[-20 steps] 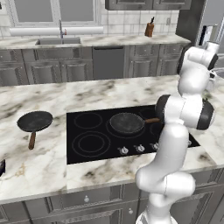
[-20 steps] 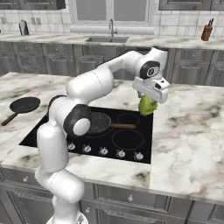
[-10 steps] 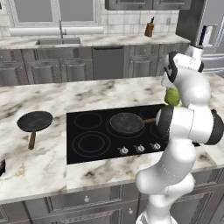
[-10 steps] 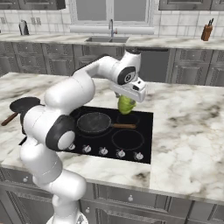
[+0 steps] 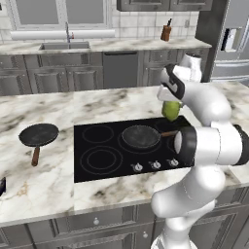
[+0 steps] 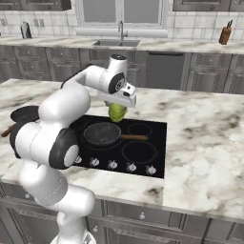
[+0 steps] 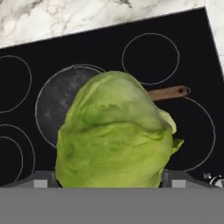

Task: Place both pans onto different burners. Then place the lettuce and the fish on different pans.

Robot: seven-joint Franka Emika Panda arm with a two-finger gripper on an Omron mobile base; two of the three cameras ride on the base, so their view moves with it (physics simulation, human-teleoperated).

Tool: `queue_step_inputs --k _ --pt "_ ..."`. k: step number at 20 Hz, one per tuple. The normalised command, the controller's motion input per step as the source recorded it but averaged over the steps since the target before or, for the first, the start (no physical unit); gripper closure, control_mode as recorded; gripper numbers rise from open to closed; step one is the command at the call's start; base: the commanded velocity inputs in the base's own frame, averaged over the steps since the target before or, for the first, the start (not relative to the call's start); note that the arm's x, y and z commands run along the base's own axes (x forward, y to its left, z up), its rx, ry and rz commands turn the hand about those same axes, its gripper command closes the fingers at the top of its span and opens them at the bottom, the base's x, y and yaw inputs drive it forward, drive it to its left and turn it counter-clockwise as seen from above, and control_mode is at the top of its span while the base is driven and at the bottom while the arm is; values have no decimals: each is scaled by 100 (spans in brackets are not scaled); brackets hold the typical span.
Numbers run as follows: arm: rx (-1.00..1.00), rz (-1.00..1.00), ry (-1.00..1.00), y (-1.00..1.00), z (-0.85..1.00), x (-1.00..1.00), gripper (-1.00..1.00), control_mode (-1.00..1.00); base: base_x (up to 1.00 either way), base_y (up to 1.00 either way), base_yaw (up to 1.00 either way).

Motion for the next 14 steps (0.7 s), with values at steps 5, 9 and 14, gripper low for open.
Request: queue_step_inputs --k 5,9,14 --pt "-5 16 0 62 -1 45 100 -100 0 0 0" --pt "-6 15 0 49 -11 30 100 -100 0 0 0" --pt "-10 9 0 33 -24 3 100 -100 0 0 0"
